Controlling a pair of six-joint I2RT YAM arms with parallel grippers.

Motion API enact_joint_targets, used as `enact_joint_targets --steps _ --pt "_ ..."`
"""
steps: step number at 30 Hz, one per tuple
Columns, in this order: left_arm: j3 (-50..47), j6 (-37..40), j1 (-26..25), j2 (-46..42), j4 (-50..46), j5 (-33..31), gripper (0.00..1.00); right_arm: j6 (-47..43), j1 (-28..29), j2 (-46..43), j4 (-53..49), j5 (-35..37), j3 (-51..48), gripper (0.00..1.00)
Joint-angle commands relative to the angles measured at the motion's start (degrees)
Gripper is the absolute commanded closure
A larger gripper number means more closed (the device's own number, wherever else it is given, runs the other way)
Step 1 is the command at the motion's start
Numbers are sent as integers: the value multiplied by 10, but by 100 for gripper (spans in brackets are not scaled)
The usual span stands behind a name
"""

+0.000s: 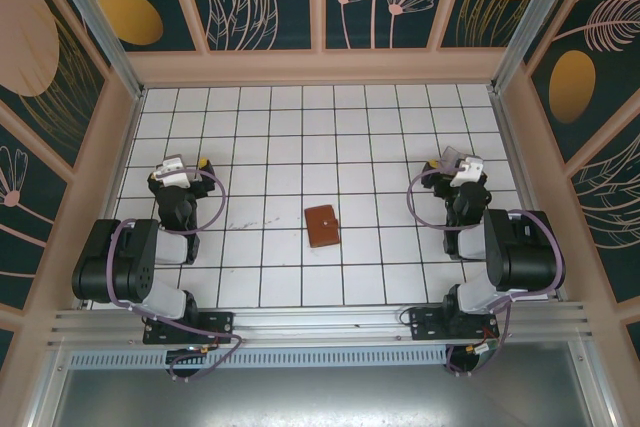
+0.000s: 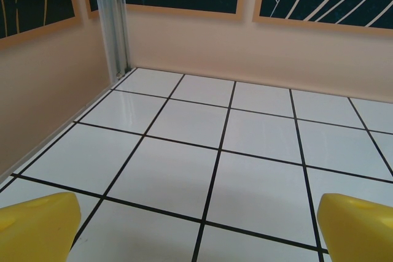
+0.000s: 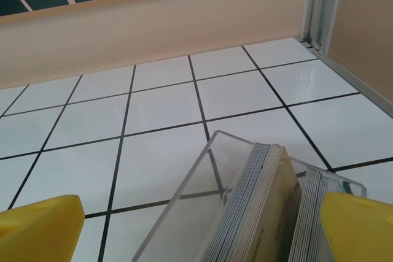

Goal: Put the credit cards into the card holder
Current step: Reset both arms

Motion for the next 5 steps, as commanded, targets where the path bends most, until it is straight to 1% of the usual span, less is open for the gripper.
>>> enact_joint_targets --steps 1,5 --pt "-3 -4 2 2 24 8 1 -3 -4 5 9 -19 9 1" --pt "-3 -4 2 2 24 8 1 -4 -4 4 12 -19 7 1"
